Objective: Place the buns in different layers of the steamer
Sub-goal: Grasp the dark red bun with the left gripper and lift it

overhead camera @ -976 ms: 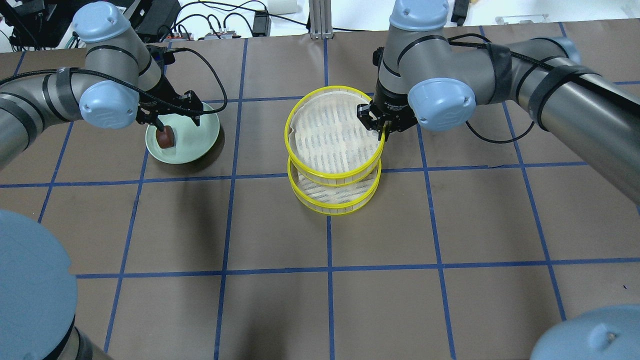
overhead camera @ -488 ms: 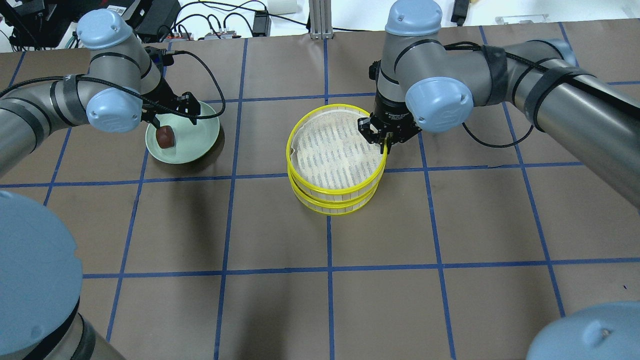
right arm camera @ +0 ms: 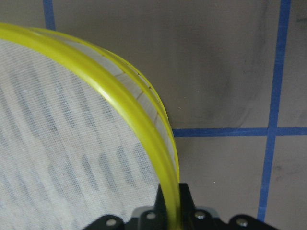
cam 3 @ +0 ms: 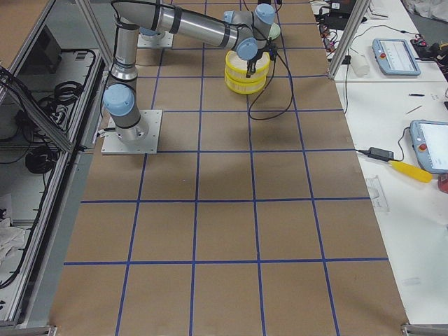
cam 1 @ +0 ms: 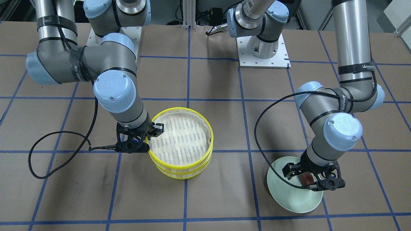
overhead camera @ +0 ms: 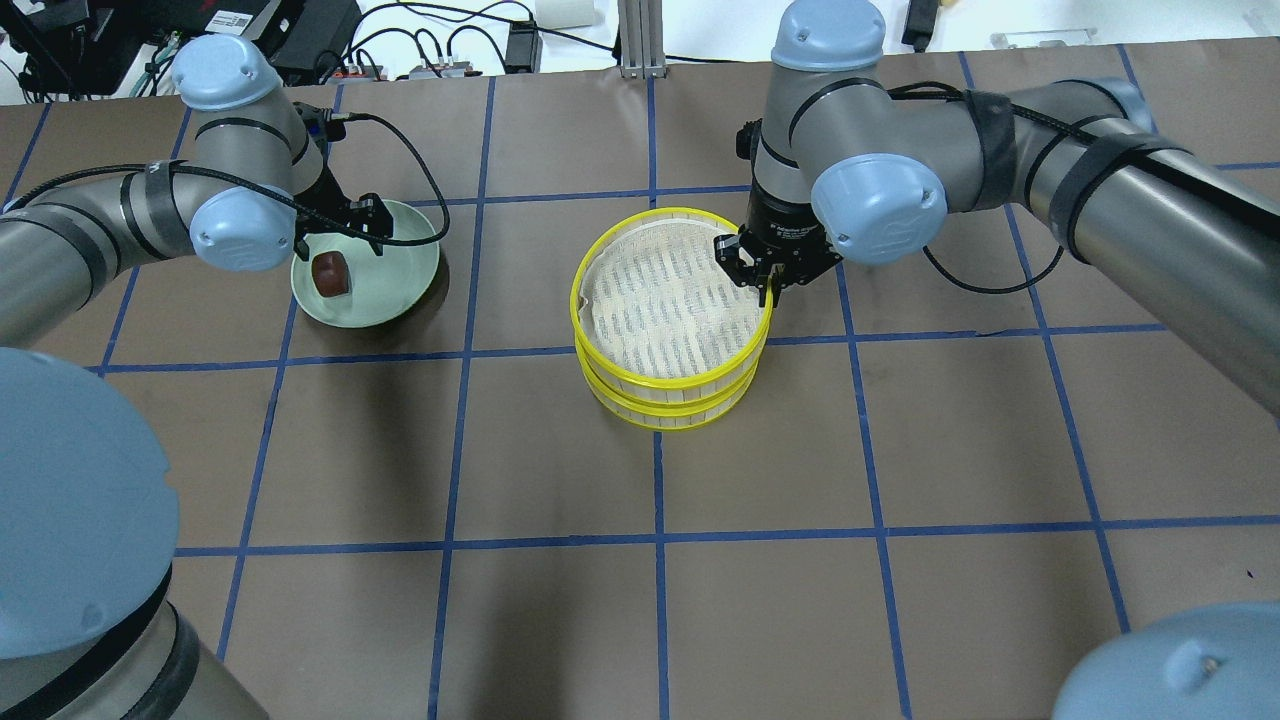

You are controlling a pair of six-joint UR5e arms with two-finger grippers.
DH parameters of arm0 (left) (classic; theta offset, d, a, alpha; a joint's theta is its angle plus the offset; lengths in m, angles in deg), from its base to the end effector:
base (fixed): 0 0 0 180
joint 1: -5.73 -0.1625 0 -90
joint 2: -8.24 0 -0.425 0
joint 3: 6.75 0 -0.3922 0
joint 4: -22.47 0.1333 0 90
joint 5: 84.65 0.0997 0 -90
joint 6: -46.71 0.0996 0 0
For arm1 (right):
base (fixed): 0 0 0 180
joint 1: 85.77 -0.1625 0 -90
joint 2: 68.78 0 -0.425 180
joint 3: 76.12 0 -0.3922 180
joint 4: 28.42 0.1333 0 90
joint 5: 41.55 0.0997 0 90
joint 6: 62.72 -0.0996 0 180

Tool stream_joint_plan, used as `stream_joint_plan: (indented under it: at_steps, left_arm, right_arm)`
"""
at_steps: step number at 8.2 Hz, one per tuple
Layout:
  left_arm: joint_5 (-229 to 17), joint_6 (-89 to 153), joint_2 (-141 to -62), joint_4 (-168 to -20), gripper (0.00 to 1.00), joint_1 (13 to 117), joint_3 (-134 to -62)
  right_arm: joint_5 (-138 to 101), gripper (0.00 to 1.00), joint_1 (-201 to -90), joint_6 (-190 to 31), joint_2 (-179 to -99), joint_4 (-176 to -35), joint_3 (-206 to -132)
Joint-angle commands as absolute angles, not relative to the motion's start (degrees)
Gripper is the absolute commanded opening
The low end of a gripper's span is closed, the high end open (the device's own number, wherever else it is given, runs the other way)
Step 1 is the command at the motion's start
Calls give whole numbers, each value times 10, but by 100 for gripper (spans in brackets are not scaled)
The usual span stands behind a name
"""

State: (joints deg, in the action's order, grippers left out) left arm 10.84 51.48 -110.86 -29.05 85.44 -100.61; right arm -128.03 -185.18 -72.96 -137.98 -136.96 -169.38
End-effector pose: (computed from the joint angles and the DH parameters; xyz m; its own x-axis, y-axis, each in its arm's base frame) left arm -0.0066 -0.6563 0.2314 -0.9892 -0.1048 -0.1029 -0.0959 0.9915 -0.0879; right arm 0.2354 -0.5679 0.2914 -0.9989 0.0197 -0.0430 0.0151 0.9943 0.1055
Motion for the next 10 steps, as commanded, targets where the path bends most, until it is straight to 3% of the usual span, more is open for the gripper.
stream_joint_plan:
  at_steps: [1, 3, 5, 7, 10]
  left_arm:
    - [140, 515, -1122, -278, 96, 847, -1006]
    - [138, 514, -1130, -276, 94, 847, -1008]
    - [139, 515, -1140, -274, 70, 847, -1011]
    - [140, 531, -1147, -272, 69, 847, -1004]
    - [135, 530, -1147, -273, 26, 847, -1003]
  right_arm:
    - [-1278, 0, -1852, -727, -1377, -1378, -1701]
    - [-1278, 0, -1852, -727, -1373, -1378, -1701]
    - [-1263, 0, -1852, -727, -1368, -1399, -1701]
    - [-1258, 0, -1852, -727, -1365, -1399, -1701]
    - [-1281, 0, -1850, -711, -1371, -1398, -1701]
